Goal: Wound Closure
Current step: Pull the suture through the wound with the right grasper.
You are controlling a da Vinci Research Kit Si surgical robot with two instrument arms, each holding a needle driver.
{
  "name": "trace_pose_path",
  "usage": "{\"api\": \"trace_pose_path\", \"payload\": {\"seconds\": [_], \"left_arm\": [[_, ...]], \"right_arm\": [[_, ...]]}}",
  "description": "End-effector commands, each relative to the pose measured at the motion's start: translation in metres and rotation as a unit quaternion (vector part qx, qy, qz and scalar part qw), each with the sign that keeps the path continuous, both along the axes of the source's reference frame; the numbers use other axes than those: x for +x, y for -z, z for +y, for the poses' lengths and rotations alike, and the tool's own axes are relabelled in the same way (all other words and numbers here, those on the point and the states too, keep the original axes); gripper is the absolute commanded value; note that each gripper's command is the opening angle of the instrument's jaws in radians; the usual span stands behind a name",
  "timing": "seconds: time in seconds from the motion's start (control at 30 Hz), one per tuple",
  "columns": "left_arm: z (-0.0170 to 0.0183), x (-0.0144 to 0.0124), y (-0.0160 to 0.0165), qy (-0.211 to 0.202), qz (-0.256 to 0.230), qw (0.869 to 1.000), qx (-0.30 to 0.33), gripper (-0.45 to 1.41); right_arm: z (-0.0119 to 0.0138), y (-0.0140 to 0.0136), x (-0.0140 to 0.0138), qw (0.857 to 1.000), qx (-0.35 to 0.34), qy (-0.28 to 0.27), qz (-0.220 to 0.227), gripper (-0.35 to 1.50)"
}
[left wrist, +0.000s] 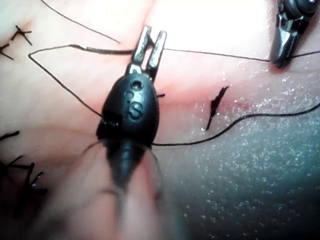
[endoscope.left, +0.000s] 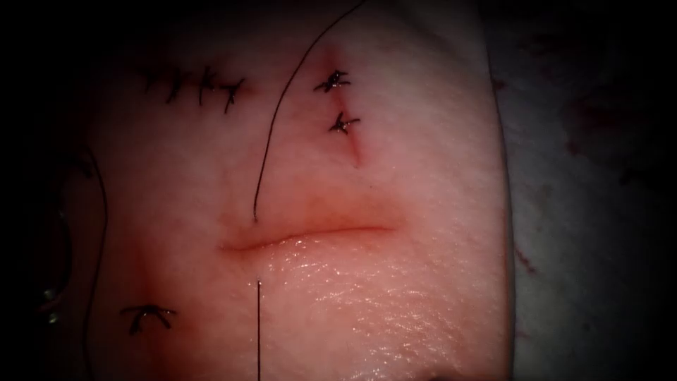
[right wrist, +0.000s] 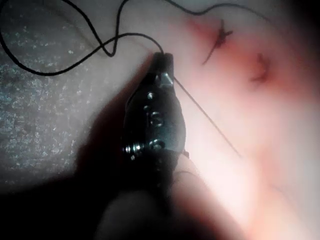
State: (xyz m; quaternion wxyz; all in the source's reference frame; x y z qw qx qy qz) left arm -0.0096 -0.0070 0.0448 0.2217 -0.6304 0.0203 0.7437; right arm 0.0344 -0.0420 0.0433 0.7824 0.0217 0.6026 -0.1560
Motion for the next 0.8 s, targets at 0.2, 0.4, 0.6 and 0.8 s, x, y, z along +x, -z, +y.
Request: {"api": "trace_pose_path", "payload": {"seconds": [0.2, 0.4, 0.6, 0.8], "left_arm": [[-0.0001, -0.0005, -0.0007, 0.000, 0.000, 1.000, 0.000, -0.45], [0.0000, -0.0004, -0.0007, 0.000, -0.001, 1.000, 0.000, -0.45], [-0.0002, -0.0001, -0.0005, -0.002, -0.001, 1.000, 0.000, -0.45], [-0.0001, 0.0000, -0.0006, -0.002, -0.001, 1.000, 0.000, -0.45]], "right_arm": [[-0.0014, 0.0000, 0.0016, 1.000, 0.007, 0.029, -0.010, 0.41], [0.0080, -0.0064, 0.0012, 1.000, -0.002, 0.000, -0.001, 1.32], [0.0128, -0.0124, 0.0007, 1.000, -0.014, -0.013, -0.010, 1.30], [0.0151, -0.0164, 0.0021, 0.999, -0.026, -0.032, -0.020, 1.28]]}}
